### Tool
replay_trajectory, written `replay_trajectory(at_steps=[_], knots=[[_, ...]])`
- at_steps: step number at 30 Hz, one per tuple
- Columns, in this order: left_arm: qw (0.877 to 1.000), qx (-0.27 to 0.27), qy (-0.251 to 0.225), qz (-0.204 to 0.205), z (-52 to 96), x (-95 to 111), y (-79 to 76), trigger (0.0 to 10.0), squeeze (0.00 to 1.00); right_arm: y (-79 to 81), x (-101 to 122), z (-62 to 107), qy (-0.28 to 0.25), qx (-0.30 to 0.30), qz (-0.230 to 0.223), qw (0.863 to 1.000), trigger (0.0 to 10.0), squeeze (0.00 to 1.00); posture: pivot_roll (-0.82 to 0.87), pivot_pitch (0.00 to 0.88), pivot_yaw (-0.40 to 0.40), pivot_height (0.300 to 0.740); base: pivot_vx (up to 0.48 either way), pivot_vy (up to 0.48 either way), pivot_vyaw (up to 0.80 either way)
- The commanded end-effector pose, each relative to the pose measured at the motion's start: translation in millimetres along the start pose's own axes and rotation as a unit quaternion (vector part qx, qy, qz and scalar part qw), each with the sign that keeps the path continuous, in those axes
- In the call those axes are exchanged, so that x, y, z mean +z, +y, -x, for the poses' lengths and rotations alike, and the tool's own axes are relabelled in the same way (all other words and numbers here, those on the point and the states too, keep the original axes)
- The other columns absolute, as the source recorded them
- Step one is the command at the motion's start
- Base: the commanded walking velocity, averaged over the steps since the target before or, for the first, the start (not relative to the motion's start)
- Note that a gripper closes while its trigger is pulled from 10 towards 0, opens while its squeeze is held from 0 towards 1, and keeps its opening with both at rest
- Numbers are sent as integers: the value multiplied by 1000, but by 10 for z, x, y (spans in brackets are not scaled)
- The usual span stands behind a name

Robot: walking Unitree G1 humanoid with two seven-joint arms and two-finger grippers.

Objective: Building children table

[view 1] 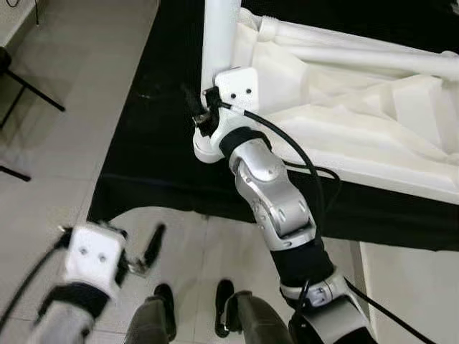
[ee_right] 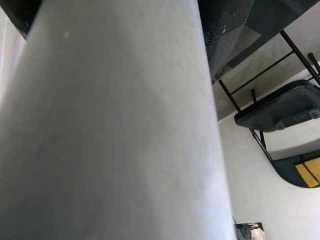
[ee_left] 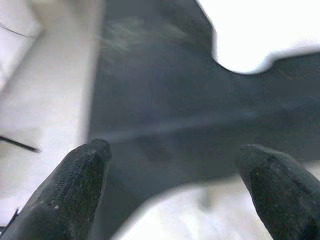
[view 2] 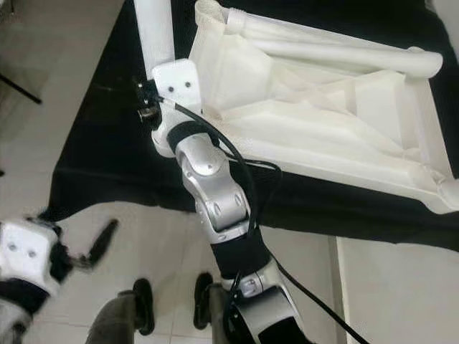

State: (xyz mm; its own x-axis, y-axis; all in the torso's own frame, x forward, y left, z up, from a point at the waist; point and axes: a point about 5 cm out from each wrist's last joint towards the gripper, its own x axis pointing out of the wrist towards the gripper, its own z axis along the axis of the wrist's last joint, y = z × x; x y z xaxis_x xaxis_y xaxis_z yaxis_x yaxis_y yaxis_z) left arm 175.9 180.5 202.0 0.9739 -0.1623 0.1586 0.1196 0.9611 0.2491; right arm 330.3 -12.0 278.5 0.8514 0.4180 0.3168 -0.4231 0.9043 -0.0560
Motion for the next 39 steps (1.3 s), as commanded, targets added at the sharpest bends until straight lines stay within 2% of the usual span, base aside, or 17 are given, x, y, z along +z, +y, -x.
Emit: replay_trajectory(at_steps=[1, 2, 3, 6, 9, 10, 16, 24, 27, 33, 35, 37, 38, 39], knots=[[1000, 1, 22, 4, 10, -76, 33, 10000, 0, 63, -684, 264, 122, -49, -93, 987, 10000, 0, -75, 288, -121, 740, 0, 0, 0], [1000, 16, 2, 3, -75, -20, 100, 10000, 0, 74, -615, 232, 100, -37, -104, 989, 10000, 0, -79, 246, -115, 740, 0, 0, 0], [1000, 25, -11, 3, -128, 18, 135, 10000, 0, 85, -572, 216, 87, -28, -110, 990, 10000, 0, -79, 246, -115, 740, 0, 0, 0], [999, 33, -25, 4, -193, 49, 160, 10000, 0, 74, -484, 163, 62, -16, -113, 991, 10000, 0, -81, 220, -121, 740, 0, 0, 0], [999, 34, -27, 4, -217, 38, 151, 10000, 0, 47, -425, 116, 48, -13, -109, 993, 10000, 0, -81, 220, -121, 740, 0, 0, 0], [999, 36, -29, 10, -229, 26, 116, 10000, 0, 17, -336, 55, 28, -10, -104, 994, 10000, 0, -81, 184, -125, 740, 0, 0, 0], [998, 39, -32, 32, -266, 0, -7, 10000, 0, -24, -139, -69, -18, 3, -89, 996, 10000, 0, -80, 164, -132, 740, 0, 0, 0], [998, 37, -45, 36, -363, 31, -20, 10000, 0, -45, -84, -100, -35, 10, -93, 995, 10000, 0, -82, 154, -134, 740, 0, 0, 0], [997, 38, -60, 34, -435, 79, 12, 10000, 0, -134, 49, -164, -62, 9, -95, 993, 10000, 0, -88, 138, -133, 740, 0, 0, 0], [996, 39, -68, 34, -469, 97, 15, 10000, 0, -183, 115, -204, -75, 7, -93, 993, 10000, 0, -92, 126, -134, 740, 0, 0, 0], [995, 35, -84, 40, -527, 160, 5, 10000, 0, -126, 57, -218, -62, 45, -54, 996, 10000, 0, -95, 115, -136, 740, 0, 0, 0], [995, 35, -84, 40, -527, 160, 5, 10000, 0, -126, 57, -218, -62, 45, -54, 996, 10000, 0, -95, 115, -136, 740, 0, 0, 0], [993, 25, -103, 43, -579, 251, 10, 10000, 0, -69, -38, -205, -36, 77, -18, 996, 10000, 0, -95, 110, -137, 740, 0, 0, 0], [993, 25, -103, 43, -579, 251, 10, 10000, 0, -69, -38, -205, -36, 77, -18, 996, 10000, 0, -95, 110, -137, 740, 0, 0, 0]])
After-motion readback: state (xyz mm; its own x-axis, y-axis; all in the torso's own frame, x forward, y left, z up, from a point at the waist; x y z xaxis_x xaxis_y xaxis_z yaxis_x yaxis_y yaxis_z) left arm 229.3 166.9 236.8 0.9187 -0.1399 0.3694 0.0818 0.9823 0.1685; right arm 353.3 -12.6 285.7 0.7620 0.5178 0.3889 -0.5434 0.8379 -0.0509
